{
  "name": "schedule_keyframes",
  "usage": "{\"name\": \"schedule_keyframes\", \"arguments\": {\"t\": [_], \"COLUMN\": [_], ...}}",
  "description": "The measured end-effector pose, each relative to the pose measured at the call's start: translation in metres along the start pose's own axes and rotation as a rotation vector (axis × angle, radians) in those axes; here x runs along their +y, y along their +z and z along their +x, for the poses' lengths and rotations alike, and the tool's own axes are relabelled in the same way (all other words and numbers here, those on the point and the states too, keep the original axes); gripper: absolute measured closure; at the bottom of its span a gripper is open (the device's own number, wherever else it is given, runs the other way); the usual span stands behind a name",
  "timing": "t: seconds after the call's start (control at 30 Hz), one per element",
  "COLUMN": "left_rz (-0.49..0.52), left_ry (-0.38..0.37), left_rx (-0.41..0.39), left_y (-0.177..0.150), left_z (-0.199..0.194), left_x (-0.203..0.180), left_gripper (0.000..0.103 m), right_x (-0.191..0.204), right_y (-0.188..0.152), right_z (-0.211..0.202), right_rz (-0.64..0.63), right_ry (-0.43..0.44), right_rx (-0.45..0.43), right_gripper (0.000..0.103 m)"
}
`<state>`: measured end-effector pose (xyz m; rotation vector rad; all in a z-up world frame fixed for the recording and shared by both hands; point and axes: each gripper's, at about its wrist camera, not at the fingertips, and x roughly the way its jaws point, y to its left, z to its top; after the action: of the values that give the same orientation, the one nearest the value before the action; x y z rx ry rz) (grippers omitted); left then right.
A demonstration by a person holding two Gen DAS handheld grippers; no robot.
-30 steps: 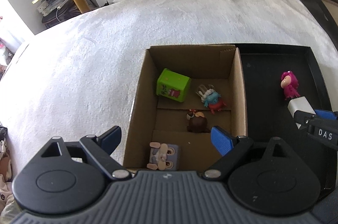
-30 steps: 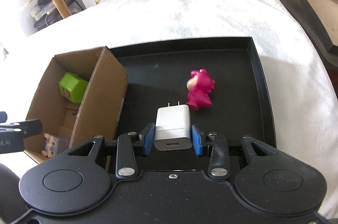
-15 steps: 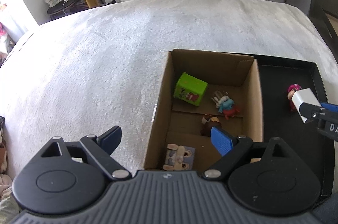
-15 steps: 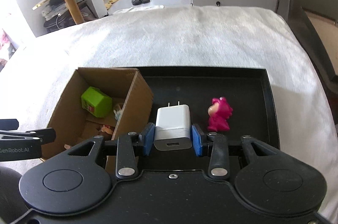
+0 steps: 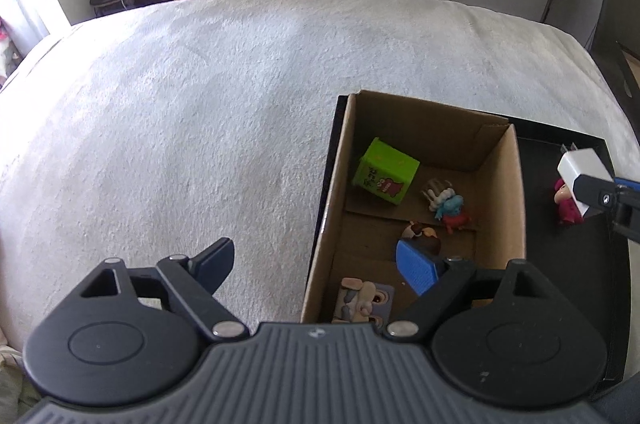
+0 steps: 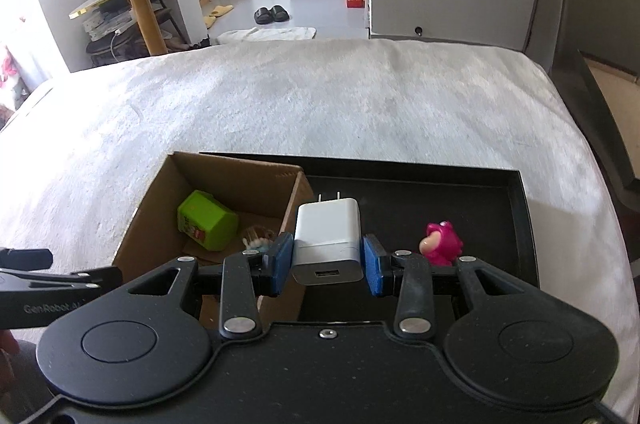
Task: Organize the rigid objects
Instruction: 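Lift the charger plug with the right gripper and carry it over the box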
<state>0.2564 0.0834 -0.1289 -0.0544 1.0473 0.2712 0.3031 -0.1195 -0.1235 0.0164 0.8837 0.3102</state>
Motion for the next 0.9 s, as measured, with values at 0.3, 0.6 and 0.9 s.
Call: {"name": "schedule_keyframes", "arguments": {"t": [0.3,0.6,0.9], "left_rz": [-0.026,-0.036,-0.055], "left_ry": [-0.034,-0.066,-0.097], "left_rx": [0.025,0.046,0.055], "left_y": [-0.003,-0.005,-0.006], "left_z": [0.014,0.024,0.030], "left_x": [0.013,0.017,0.022], "left_gripper": [0.030,0.050,0.062], "right_x": [0.023,0.043,0.071], "right_y": [0.009,0.012,0.008], "right_z": [0.000,0.005,0.018], "right_rz": [-0.042,-0.070,-0.119], "right_ry": [-0.011,-0.001,0.037], "right_rx": [-0.018,-0.011,0.026], "right_gripper": [0.066,0.066,0.066]}}
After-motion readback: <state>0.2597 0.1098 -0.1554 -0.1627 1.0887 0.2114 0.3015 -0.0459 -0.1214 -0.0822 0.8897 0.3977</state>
